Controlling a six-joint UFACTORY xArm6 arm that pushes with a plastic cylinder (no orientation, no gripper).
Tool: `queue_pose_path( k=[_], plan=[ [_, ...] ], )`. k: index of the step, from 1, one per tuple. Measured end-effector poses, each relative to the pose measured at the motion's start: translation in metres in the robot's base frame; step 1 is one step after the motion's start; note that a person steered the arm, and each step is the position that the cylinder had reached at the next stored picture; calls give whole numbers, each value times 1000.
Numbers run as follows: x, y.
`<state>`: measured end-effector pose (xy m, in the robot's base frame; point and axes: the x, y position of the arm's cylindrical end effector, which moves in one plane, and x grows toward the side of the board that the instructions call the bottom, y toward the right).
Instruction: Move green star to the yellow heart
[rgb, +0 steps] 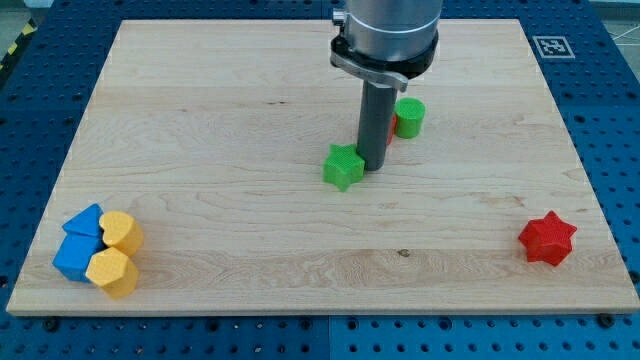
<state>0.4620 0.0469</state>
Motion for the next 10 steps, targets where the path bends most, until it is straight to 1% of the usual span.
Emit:
queue_pose_path(
  k=[2,4,6,7,10],
  plan=[
    [27,-33],
    [42,-64],
    [17,-49],
    [16,-55],
    [43,-116]
  ],
)
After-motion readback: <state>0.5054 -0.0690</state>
